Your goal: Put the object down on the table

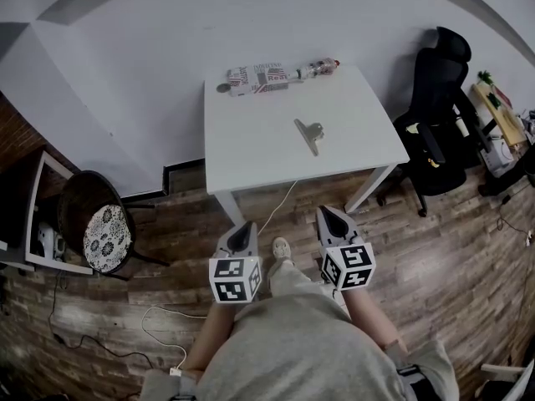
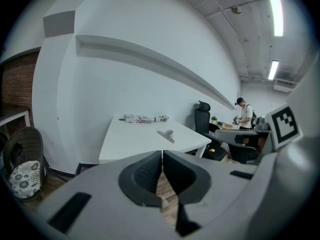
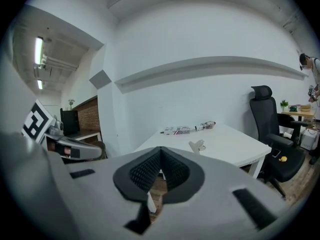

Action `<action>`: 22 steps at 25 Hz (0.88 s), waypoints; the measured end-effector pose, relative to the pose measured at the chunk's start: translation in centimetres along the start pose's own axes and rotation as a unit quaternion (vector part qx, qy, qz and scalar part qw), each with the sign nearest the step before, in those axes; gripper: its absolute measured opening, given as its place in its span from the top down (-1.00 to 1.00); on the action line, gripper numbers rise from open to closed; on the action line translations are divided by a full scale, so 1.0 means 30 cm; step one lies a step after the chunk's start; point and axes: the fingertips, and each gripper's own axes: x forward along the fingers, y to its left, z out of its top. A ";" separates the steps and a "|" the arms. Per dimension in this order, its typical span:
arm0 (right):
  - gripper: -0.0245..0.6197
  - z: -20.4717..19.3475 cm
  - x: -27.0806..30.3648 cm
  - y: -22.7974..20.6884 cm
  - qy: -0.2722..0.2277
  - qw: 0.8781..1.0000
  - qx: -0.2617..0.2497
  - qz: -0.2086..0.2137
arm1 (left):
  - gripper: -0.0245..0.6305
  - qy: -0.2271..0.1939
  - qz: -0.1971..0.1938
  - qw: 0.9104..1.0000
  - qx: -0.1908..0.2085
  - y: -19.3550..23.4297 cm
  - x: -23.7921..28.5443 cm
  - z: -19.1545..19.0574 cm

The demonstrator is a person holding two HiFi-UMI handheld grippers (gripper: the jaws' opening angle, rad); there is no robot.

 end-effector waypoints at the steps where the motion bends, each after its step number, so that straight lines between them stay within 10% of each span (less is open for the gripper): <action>1: 0.92 0.003 0.003 -0.001 -0.001 1.000 0.000 0.000 | 0.89 0.001 0.000 1.000 0.000 0.001 0.002 0.000; 22: 0.92 -0.008 0.027 0.009 0.001 1.000 -0.002 0.003 | 0.90 0.012 0.002 1.000 -0.001 0.029 0.005 -0.023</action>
